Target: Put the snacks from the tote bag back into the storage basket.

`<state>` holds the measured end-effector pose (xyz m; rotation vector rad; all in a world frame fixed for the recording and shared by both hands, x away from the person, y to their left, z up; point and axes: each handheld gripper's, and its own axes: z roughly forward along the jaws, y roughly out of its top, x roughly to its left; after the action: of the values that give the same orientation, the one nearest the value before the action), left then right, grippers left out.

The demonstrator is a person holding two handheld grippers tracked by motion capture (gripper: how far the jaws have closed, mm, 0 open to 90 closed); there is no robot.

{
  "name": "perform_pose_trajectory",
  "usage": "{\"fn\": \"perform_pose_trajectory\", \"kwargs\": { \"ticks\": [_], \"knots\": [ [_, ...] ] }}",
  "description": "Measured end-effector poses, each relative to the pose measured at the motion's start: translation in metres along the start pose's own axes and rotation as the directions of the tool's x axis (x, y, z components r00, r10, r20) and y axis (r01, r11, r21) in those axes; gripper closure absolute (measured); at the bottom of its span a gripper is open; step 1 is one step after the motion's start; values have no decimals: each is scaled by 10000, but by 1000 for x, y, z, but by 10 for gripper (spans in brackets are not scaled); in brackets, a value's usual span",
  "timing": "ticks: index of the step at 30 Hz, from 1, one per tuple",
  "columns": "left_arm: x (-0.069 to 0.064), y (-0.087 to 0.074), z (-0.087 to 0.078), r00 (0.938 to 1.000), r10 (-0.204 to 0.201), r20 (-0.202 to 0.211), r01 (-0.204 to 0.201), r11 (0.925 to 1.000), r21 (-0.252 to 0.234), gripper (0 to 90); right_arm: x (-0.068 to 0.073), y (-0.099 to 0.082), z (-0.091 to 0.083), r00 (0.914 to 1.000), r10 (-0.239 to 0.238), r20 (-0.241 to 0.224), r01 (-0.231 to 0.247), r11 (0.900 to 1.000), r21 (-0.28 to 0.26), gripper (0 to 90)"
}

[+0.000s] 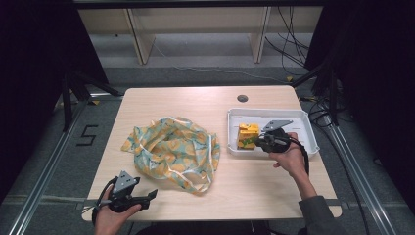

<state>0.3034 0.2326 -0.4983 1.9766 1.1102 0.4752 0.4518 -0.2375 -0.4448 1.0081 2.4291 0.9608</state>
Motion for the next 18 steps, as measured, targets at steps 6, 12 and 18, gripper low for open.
{"fn": "perform_pose_trajectory", "kwargs": {
  "ticks": [6,12,18],
  "knots": [
    [1,0,-1,9999,159,0,-159,9998,148,194,16,7,-12,9996,43,-272,-54,9992,-399,763],
    [0,0,1,10000,-9,-5,9,10000,-47,194,24,8,-17,9988,142,-466,-178,9968,-779,543],
    [0,0,0,10000,84,-7,-84,9999,71,194,30,8,-12,9992,-34,-386,0,9960,-891,395]
  ]
}}
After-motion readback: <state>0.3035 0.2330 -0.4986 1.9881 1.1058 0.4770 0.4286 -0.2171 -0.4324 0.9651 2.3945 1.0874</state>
